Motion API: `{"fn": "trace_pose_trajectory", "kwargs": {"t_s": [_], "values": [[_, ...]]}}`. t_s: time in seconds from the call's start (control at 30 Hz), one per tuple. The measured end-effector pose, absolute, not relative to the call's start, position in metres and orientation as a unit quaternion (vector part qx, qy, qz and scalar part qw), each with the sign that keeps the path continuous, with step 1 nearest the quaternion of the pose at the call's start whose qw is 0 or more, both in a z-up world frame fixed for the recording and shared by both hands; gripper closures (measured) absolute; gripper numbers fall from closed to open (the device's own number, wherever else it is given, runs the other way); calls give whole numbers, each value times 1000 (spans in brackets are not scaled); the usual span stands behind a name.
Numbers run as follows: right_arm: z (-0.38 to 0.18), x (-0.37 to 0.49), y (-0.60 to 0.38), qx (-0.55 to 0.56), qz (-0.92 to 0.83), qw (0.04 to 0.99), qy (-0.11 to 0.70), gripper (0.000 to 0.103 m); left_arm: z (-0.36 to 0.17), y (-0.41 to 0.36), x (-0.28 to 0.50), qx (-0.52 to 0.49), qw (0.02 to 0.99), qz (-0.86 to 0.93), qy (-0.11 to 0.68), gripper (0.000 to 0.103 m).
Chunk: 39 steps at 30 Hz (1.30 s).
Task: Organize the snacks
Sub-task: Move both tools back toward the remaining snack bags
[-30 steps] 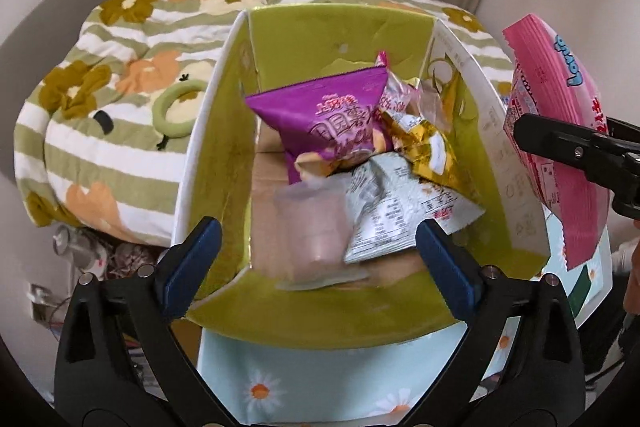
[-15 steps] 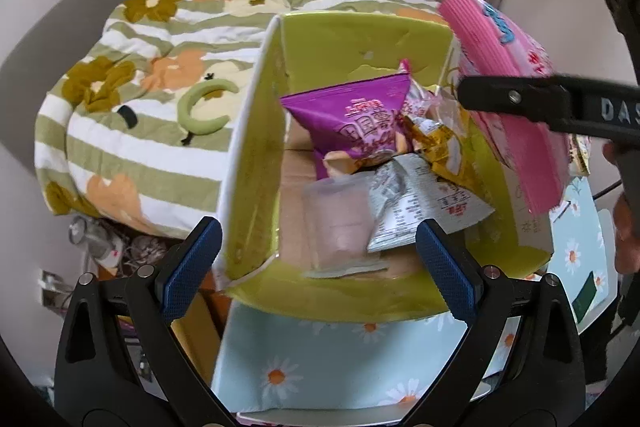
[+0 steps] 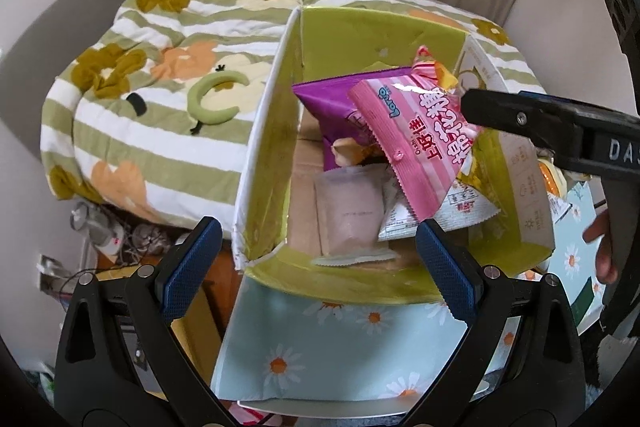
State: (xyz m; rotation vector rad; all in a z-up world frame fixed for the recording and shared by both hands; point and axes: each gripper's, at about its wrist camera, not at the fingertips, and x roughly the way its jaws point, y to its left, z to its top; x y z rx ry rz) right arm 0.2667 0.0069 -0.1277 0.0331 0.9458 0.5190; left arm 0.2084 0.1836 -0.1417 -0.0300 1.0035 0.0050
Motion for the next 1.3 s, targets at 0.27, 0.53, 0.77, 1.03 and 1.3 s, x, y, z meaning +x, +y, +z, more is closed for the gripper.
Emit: {"fn": "trace_pose_trajectory", "kwargs": {"t_s": [0.27, 0.53, 0.77, 1.03, 1.3], "values": [[-110, 249, -8, 15, 224, 870, 439, 10, -124, 171, 211, 0, 887, -33, 460, 6], [-80, 220, -51, 38, 171, 898, 405, 10, -104, 136, 206, 28, 894, -105, 434, 6], [-65, 174, -111, 66, 76, 918, 383, 10, -95, 81, 199, 65, 891, -189, 408, 6], [-74, 115, -189, 91, -42, 920, 380, 10, -99, 6, 175, 125, 874, -257, 393, 6], [-109, 69, -260, 131, -108, 897, 408, 10, -128, -70, 163, 177, 855, -263, 411, 6]]}}
